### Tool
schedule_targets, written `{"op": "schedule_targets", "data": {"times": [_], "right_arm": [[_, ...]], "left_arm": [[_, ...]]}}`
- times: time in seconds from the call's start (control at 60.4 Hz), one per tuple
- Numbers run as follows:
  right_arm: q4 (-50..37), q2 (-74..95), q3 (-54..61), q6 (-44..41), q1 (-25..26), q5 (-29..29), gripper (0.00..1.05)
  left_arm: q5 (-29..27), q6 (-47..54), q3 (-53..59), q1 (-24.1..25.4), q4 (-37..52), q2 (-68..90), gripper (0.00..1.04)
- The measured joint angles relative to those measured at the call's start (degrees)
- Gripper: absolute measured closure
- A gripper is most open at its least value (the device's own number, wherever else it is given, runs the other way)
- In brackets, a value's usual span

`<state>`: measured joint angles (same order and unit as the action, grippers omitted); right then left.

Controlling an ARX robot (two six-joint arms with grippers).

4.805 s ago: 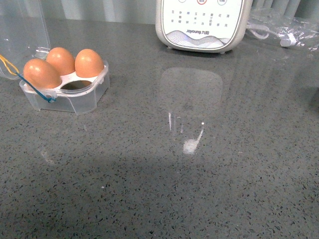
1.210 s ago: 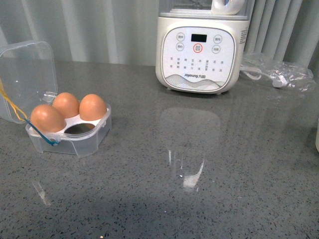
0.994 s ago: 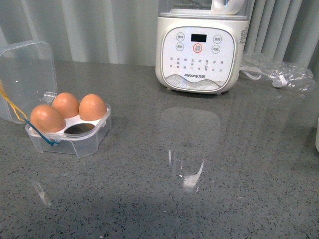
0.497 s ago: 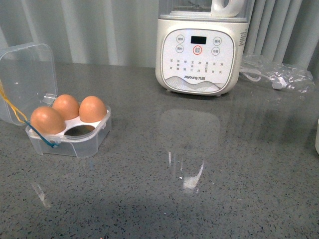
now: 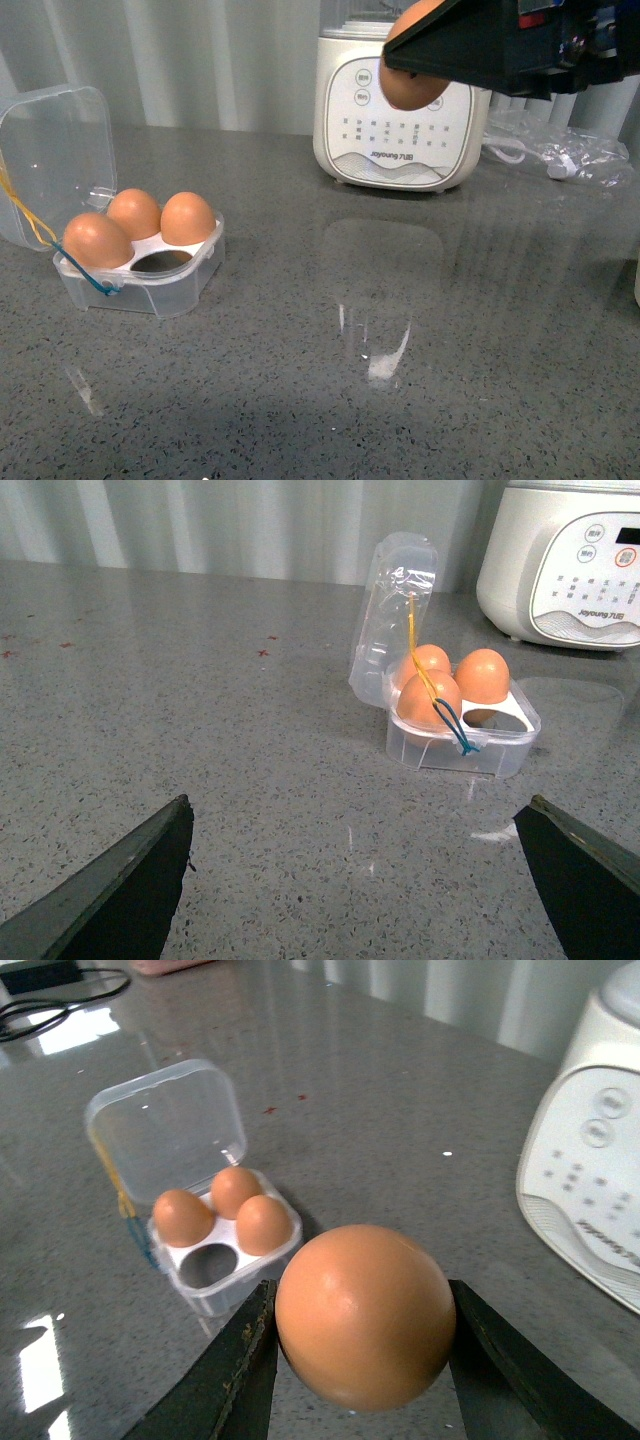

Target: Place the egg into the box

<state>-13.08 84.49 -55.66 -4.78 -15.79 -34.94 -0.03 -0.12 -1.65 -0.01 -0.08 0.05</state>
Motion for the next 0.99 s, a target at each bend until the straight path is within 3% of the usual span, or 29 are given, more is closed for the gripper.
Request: {"op": "schedule_targets", "data": {"times": [0.249,0.994], "right_arm": [[1.9,2.6,-0.7,-4.0,-1.3,-4.7,0.63],[6.2,18.2,-15.2,-5.9,-10.8,-4.8,0.63]], "left_arm": [[0.0,0.0,0.0,0.0,0.0,0.0,0.07],[0.0,0.0,0.0,0.0,0.0,0.0,0.07]]}}
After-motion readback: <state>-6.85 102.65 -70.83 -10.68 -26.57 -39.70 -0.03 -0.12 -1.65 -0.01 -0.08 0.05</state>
